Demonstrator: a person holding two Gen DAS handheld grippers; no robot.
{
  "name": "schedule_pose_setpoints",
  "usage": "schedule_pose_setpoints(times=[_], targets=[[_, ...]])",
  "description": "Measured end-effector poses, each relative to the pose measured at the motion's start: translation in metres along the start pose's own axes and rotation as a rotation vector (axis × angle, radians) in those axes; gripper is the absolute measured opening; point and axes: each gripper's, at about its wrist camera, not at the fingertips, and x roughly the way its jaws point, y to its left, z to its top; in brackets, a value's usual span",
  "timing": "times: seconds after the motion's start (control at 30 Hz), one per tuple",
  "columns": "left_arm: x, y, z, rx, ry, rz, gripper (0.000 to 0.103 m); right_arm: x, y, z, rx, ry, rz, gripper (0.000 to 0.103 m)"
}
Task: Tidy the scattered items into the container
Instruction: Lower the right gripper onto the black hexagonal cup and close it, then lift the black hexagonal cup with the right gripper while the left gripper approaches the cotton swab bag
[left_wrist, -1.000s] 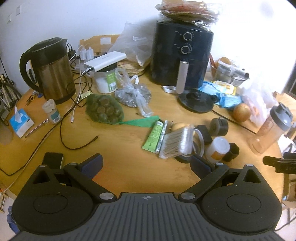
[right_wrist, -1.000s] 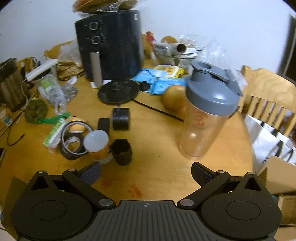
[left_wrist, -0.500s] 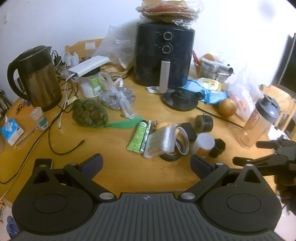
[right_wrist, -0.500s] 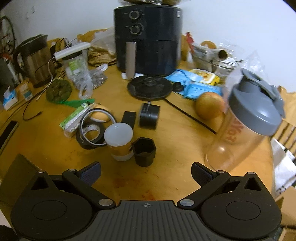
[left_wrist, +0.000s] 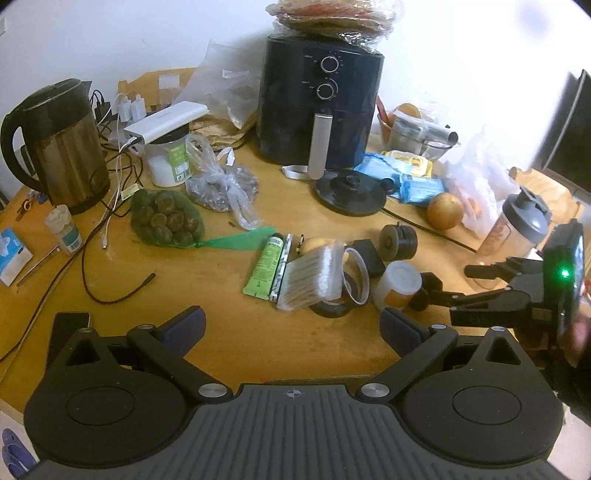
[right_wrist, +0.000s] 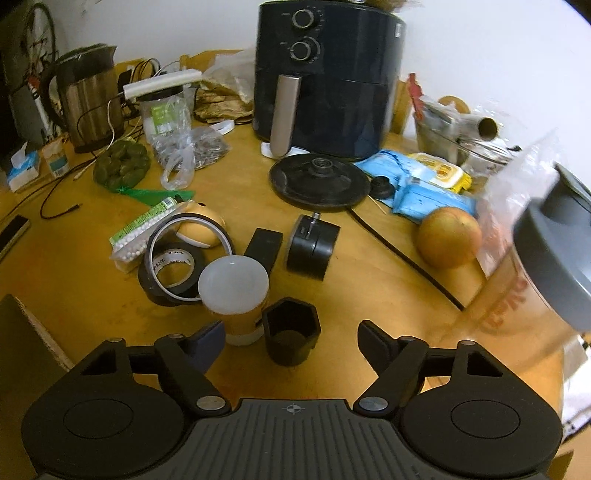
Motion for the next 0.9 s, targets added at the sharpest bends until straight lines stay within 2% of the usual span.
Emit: schedule_pose_setpoints(times=[0.07, 0.47, 0.63, 0.9], targets=[[0.001, 0.003, 0.000, -0.003, 0.003, 0.000, 0.103, 0.007, -0.001, 0.002, -0.014, 0.010, 0.006, 0.071], [0.001, 0.023, 0.000, -0.041, 0.014, 0.017, 0.103, 0.038, -0.001, 0.002, -0.067, 0.072, 0.020, 0.051], [0.000, 0.025, 0.001, -0.042, 0.014, 0.017, 0.103, 0.044, 0.000, 0.003, -0.068, 0.083, 0.024, 0.045], [0.003, 0.020, 0.000, -0.022, 0.022, -0.007, 0.103, 0.035, 0.003, 0.001, -0.071, 0.096, 0.035, 0.044]])
